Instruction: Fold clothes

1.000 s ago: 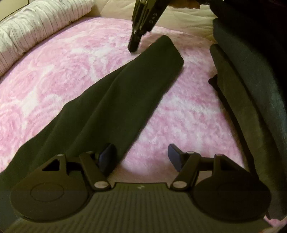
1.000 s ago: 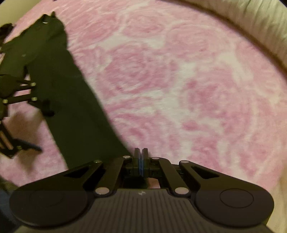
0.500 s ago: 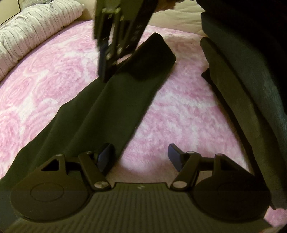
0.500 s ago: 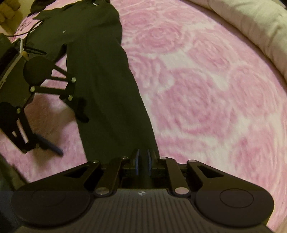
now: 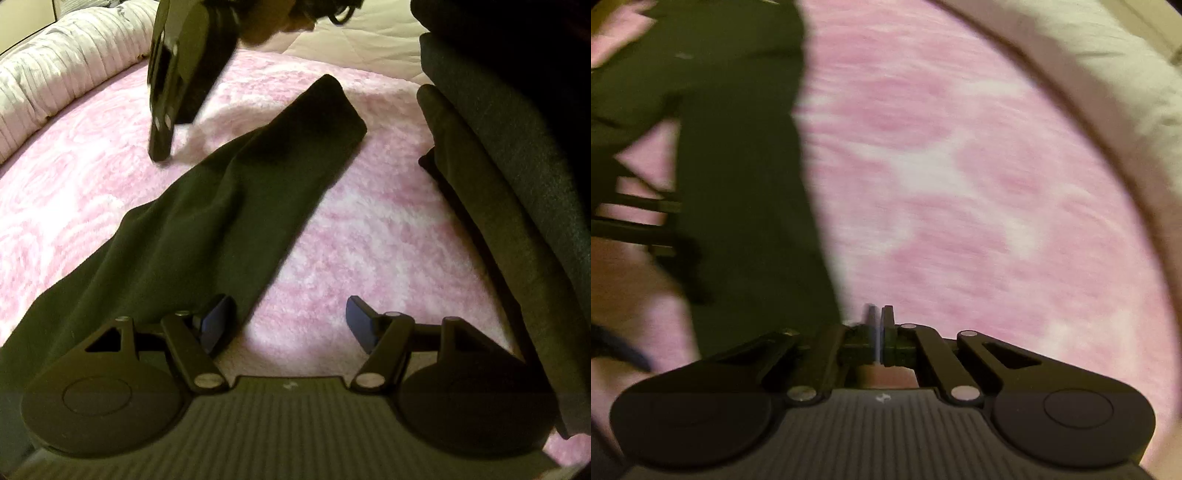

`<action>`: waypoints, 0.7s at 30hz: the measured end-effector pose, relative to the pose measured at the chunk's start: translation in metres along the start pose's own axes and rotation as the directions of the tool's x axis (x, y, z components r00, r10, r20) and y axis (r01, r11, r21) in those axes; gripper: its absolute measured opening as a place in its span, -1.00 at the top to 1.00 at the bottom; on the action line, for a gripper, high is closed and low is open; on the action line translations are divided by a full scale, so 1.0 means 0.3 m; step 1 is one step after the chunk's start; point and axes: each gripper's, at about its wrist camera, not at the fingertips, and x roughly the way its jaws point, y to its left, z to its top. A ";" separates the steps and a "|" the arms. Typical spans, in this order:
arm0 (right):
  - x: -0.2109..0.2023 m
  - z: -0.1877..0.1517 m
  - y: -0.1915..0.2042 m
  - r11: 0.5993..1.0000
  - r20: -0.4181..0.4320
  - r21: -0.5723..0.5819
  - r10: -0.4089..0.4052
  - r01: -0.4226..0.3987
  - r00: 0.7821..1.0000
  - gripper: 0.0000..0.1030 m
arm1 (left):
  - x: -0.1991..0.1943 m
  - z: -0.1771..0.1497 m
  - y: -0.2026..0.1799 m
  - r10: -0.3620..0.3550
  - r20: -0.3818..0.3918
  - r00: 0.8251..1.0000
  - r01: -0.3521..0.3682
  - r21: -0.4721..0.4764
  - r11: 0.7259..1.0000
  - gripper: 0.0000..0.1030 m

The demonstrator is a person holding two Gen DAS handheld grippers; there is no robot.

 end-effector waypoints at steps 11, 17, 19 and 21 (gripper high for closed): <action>0.029 0.178 0.193 0.975 0.037 -0.166 0.152 -0.144 0.988 0.33 | -0.055 -0.040 0.013 0.039 -0.007 0.999 -0.039 -0.061 0.997 -0.25; 0.053 0.205 0.100 0.998 0.045 -0.058 0.038 -0.035 0.998 0.97 | -0.060 -0.060 0.013 0.044 0.005 0.999 -0.044 -0.070 0.997 -0.28; 0.027 0.203 0.035 0.999 0.072 0.048 0.011 -0.015 0.997 0.89 | -0.065 -0.057 0.015 0.042 0.006 0.999 -0.042 -0.076 0.996 -0.28; -0.015 0.188 -0.019 0.992 0.083 0.126 0.017 -0.028 0.996 0.80 | -0.073 -0.052 0.016 0.040 0.005 0.999 -0.039 -0.078 0.996 -0.28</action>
